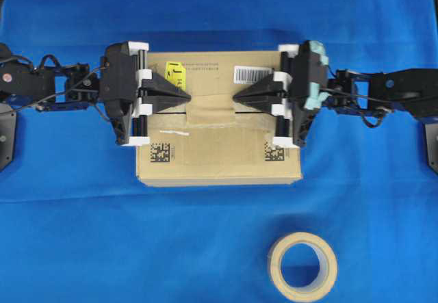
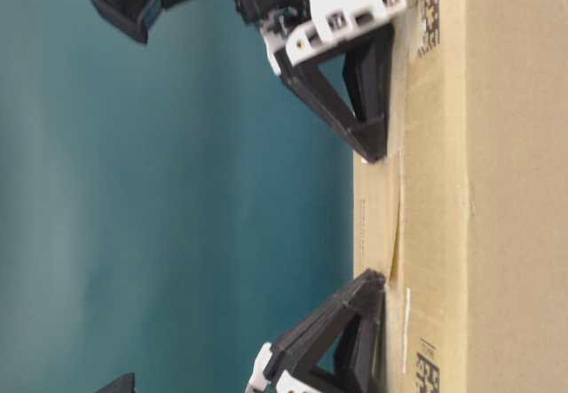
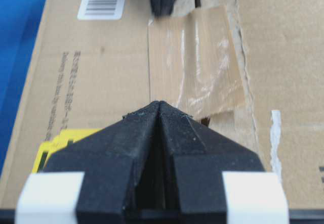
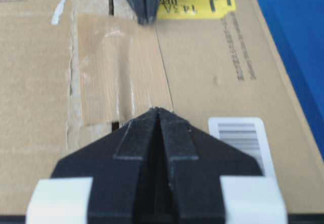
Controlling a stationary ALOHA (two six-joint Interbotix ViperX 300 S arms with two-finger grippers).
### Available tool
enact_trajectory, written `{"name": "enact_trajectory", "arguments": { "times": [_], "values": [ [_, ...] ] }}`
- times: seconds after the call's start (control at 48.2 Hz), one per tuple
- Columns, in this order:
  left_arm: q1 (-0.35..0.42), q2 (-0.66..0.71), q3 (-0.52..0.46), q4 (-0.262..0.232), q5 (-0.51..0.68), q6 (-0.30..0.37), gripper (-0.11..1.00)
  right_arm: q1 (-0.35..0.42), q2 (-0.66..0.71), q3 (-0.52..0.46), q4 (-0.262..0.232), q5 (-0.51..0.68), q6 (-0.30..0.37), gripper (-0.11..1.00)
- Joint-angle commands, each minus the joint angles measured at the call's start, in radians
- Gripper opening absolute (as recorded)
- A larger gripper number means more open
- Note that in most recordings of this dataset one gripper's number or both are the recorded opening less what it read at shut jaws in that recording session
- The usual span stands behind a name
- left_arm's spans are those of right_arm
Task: Apply tape along the seams of the closed cardboard box to seal it securely.
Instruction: 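Slide both gripper tips toward each other along the taped seam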
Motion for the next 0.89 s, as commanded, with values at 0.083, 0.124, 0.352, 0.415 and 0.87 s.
{"name": "enact_trajectory", "arguments": {
  "times": [0.083,0.124,0.352,0.415,0.87],
  "values": [
    [-0.021,-0.077,-0.035,-0.002,0.002,0.000,0.00,0.018,-0.075,-0.023,-0.002,-0.009,-0.008,0.00],
    [-0.041,-0.094,-0.052,0.002,0.002,0.002,0.00,0.032,-0.084,-0.038,-0.006,-0.009,-0.014,0.00],
    [-0.137,-0.087,-0.106,0.003,-0.018,0.002,0.00,0.078,-0.057,-0.114,-0.040,-0.006,-0.017,0.00],
    [-0.138,-0.074,-0.103,0.003,-0.021,0.000,0.00,0.080,-0.038,-0.123,-0.041,-0.006,-0.015,0.00],
    [-0.120,0.075,-0.097,0.002,-0.080,0.002,0.00,0.075,0.094,-0.176,-0.032,-0.006,-0.011,0.00]
  ]
}}
